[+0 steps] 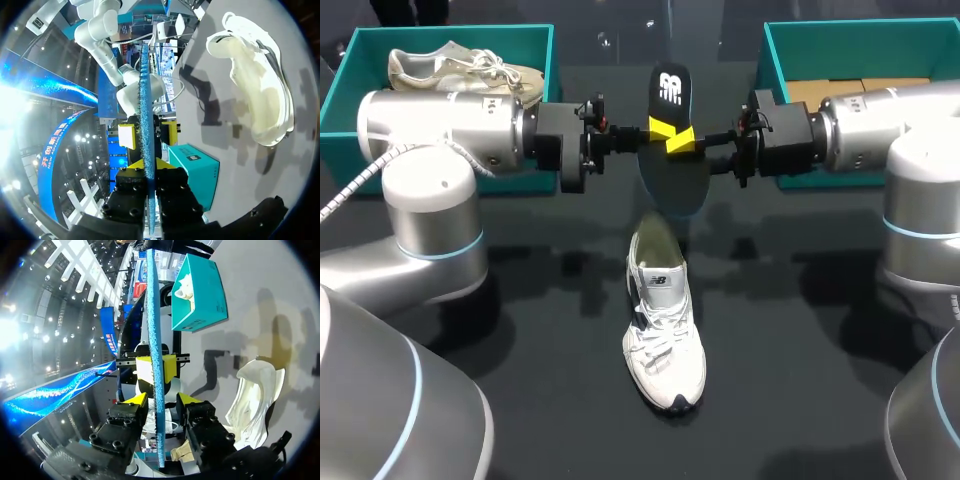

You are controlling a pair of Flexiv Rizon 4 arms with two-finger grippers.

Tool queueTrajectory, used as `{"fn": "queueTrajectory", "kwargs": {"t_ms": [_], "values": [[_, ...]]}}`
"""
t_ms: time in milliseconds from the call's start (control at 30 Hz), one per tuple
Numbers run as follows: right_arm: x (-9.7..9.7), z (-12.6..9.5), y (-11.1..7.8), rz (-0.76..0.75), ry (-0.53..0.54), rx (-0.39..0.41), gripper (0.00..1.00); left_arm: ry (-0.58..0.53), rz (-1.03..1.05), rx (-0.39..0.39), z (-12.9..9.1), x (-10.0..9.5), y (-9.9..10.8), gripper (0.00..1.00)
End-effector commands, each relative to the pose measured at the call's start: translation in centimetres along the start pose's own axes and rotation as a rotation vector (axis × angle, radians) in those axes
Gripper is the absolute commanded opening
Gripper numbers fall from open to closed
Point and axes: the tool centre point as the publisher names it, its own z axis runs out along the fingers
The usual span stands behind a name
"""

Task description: Take the shoe out of the shoebox, open the shoe tongue, remove and reinsert the insole, then place the shoe into the shoebox

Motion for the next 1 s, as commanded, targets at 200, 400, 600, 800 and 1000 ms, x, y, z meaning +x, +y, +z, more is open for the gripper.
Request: {"fn": "queueTrajectory", "kwargs": {"t_ms": [200,400,600,800,1000], "values": [[-0.1,0.4,0.1,0.004,0.001,0.001,0.23,-0.004,0.007,-0.009,0.2,0.1,-0.2,0.00],[-0.2,0.4,0.1,0.003,0.002,-0.004,0.00,-0.004,0.011,-0.013,0.2,0.2,-0.2,0.00],[-0.3,0.3,0.1,-0.007,0.004,-0.006,0.00,-0.002,0.010,-0.019,0.1,0.3,-0.2,0.00],[-0.5,-0.3,0.1,-0.023,0.016,-0.009,0.00,0.012,-0.001,-0.028,-1.1,0.2,-0.4,1.00],[-0.8,-1.2,0.1,-0.058,0.026,-0.024,0.00,0.071,-0.049,-0.042,-4.3,0.7,-0.6,1.00]]}}
